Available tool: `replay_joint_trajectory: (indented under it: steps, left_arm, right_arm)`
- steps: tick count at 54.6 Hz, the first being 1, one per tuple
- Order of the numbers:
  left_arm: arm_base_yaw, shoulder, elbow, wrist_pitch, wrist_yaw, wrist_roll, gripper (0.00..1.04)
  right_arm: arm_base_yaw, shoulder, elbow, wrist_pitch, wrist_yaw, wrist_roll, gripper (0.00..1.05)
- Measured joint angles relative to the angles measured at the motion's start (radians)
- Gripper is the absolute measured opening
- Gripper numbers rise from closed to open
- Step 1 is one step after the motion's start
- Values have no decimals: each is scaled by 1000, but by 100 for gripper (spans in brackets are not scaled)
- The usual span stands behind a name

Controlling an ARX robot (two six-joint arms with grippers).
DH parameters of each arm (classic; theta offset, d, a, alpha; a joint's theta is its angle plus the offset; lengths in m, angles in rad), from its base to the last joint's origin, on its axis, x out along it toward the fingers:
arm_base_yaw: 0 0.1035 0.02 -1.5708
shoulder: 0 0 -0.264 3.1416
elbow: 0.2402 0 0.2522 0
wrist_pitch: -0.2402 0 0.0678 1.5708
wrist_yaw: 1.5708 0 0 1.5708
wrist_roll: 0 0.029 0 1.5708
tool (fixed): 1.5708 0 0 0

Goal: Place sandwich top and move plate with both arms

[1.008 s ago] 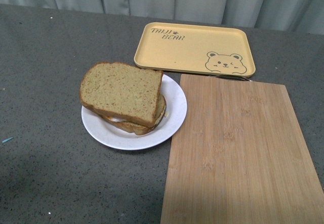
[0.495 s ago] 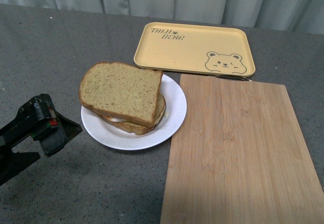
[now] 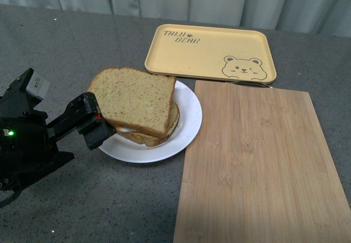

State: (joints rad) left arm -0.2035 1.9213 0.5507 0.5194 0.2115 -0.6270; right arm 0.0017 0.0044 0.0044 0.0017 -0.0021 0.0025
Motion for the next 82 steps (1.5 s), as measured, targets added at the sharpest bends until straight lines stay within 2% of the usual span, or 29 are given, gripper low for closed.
replay_joint_trajectory:
  steps: [14,28,35,43,58,66,74,82]
  left_arm:
    - [-6,93,78,-42,11,-47,61]
    - [0,136,135,-38,74,-171,21]
    - [6,132,152,-47,120,-231,7]
    - [19,108,143,-24,154,-274,5]
    - [41,-18,36,110,252,-423,4]
    - [45,-84,22,166,269,-476,4]
    - [39,-74,84,168,270,-512,4]
    - [7,43,245,165,245,-564,4]
  right_arm:
    - [0,0,0,0,0,0,95]
    - [0,0,0,0,0,0,95]
    - [0,0,0,0,0,0,95]
    - [0,0,0,0,0,0,95]
    - [0,0,0,0,0,0,95]
    - [0,0,0,0,0,0,95]
    - [0,0,0,0,0,0,95]
    - [0,0,0,0,0,0,95]
